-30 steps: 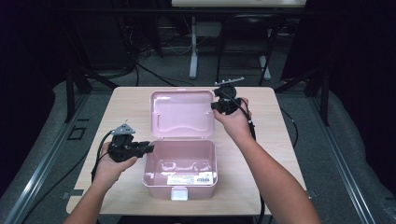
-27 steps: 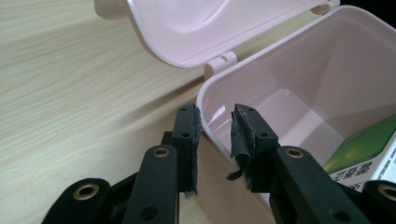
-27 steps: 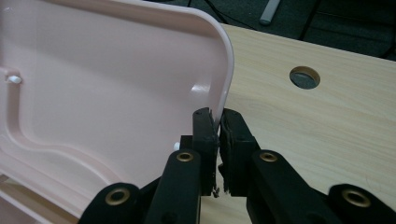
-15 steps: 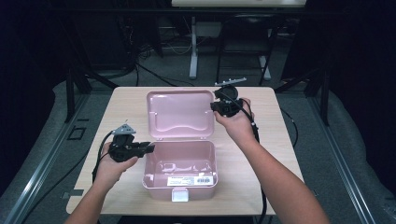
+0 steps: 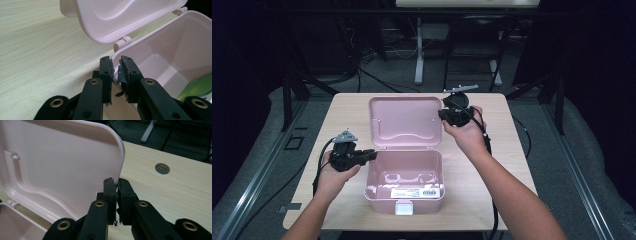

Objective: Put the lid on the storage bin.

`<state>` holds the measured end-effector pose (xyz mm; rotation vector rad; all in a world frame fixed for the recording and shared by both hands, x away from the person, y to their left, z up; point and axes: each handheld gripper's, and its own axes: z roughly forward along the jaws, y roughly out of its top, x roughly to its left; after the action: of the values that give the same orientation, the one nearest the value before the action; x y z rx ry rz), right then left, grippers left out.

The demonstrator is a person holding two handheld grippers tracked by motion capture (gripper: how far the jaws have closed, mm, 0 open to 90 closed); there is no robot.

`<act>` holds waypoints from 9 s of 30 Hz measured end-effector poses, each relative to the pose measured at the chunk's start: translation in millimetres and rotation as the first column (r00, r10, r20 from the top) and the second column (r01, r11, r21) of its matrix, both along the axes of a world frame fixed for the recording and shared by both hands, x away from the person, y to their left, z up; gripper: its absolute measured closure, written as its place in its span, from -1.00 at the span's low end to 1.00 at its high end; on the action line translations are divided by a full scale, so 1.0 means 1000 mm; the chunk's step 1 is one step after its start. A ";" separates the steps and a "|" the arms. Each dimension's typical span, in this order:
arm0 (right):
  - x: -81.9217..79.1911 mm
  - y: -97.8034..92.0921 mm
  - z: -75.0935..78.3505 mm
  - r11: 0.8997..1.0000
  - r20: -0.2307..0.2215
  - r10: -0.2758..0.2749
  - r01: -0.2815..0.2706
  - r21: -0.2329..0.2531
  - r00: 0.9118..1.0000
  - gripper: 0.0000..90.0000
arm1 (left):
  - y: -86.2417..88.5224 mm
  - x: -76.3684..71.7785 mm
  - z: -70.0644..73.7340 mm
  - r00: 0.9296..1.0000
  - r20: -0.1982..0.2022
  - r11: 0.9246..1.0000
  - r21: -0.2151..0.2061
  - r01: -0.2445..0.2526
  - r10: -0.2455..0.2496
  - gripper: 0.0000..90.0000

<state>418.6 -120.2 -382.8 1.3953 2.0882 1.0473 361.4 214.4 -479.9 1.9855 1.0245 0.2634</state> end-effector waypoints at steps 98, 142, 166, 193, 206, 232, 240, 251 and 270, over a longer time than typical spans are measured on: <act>-0.106 -0.010 -0.008 0.995 0.214 0.091 -0.095 0.009 0.973 0.91 | 0.025 -0.028 0.062 0.991 0.133 0.998 -0.057 -0.020 0.027 0.65; -0.127 -0.020 -0.025 0.982 0.169 0.124 -0.146 0.121 0.978 0.80 | 0.016 -0.052 0.081 0.980 0.201 0.999 -0.042 0.010 -0.001 0.66; -0.135 -0.036 -0.025 0.980 0.172 0.114 -0.139 0.141 0.978 0.79 | 0.014 -0.063 0.087 0.983 0.186 1.000 -0.016 0.010 -0.007 0.67; -0.131 -0.043 -0.027 0.978 0.165 0.089 -0.118 0.170 0.982 0.76 | 0.015 -0.085 0.071 0.981 0.191 1.000 -0.001 0.018 -0.017 0.64; -0.127 -0.042 -0.030 0.978 0.157 0.084 -0.112 0.177 0.984 0.74 | 0.016 -0.093 0.064 0.983 0.185 1.000 -0.004 0.019 -0.018 0.64; -0.110 -0.030 -0.020 0.964 0.131 0.138 -0.164 0.209 0.982 0.58 | 0.019 -0.105 0.058 0.982 0.184 0.999 0.002 0.034 -0.034 0.59; -0.101 -0.025 -0.023 0.963 0.092 0.149 -0.166 0.210 0.984 0.52 | 0.020 -0.108 0.054 0.983 0.179 0.999 -0.001 0.037 -0.036 0.59; -0.097 -0.022 -0.032 0.958 0.062 0.151 -0.161 0.237 0.987 0.45 | 0.021 -0.111 0.048 0.985 0.164 0.999 -0.006 0.045 -0.044 0.59; -0.094 -0.021 -0.037 0.955 0.050 0.154 -0.162 0.248 0.987 0.38 | 0.021 -0.116 0.038 0.987 0.157 0.999 -0.006 0.047 -0.046 0.59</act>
<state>324.7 -141.5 -419.9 1.3302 2.1319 1.4324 245.8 235.5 -442.0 1.9435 0.8768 0.3821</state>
